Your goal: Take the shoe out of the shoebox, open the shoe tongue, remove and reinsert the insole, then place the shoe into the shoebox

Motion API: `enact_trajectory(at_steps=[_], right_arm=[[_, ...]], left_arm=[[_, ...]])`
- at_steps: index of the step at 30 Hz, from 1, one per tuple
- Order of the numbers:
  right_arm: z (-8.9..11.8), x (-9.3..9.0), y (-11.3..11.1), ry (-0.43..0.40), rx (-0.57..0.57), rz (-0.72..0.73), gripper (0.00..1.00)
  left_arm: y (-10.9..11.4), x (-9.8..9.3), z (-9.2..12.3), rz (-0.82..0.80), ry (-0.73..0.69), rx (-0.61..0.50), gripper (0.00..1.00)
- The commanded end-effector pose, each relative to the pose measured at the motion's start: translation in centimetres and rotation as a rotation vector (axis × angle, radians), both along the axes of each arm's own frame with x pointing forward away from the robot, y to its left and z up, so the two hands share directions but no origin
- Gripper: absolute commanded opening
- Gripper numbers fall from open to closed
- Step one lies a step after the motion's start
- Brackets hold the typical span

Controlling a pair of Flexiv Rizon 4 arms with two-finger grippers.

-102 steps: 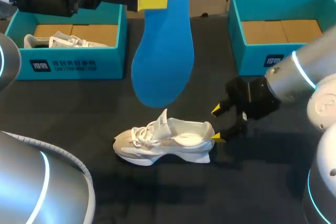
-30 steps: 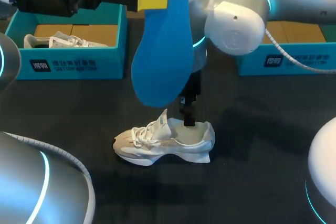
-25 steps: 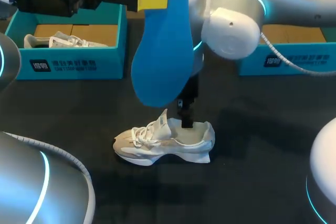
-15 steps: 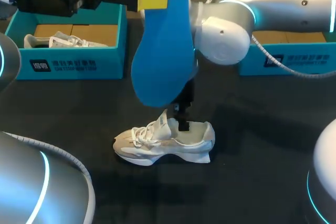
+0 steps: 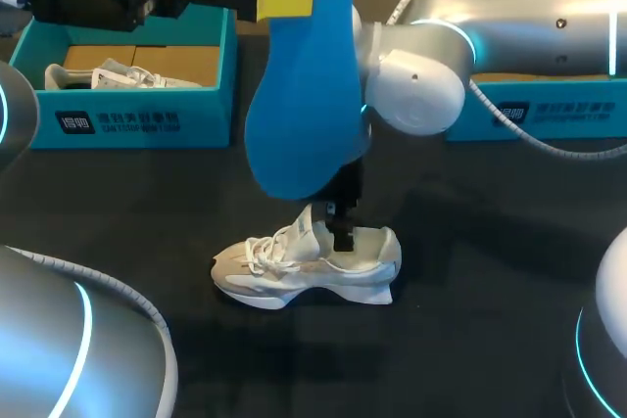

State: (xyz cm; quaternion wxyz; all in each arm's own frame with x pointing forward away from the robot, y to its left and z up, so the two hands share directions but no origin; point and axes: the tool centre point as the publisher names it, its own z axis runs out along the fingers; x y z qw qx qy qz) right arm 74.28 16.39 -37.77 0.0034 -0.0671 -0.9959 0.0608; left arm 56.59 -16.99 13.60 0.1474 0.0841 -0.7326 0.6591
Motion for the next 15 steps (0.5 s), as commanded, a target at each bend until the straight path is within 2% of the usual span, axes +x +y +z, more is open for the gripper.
enact_trajectory(at_steps=[1, 2, 3, 6, 7, 15], right_arm=[[-1.06, 0.20, 0.15, 0.011, 0.000, -0.001, 1.00], [-1.14, 0.17, 0.16, 0.010, 0.001, -0.002, 0.85], [-1.28, 0.15, 0.19, 0.012, 0.001, -0.003, 0.55], [-1.66, 0.10, 0.29, 0.020, -0.001, -0.003, 0.32], [-1.78, 0.08, 0.30, 0.022, 0.000, -0.003, 0.00], [-1.24, -0.42, 0.09, 0.019, -0.007, -0.009, 0.00]], left_arm=[[-0.11, 0.06, 0.10, 0.000, 0.000, 0.004, 0.00], [-0.11, 0.06, 0.10, 0.000, 0.000, 0.004, 0.00], [-0.11, 0.06, 0.10, 0.000, 0.000, 0.004, 0.00], [-0.11, 0.06, 0.10, 0.000, 0.000, 0.004, 0.00], [-0.11, 0.06, 0.10, 0.000, 0.000, 0.004, 0.00], [-0.11, 0.06, 0.10, 0.000, 0.000, 0.004, 0.00]])
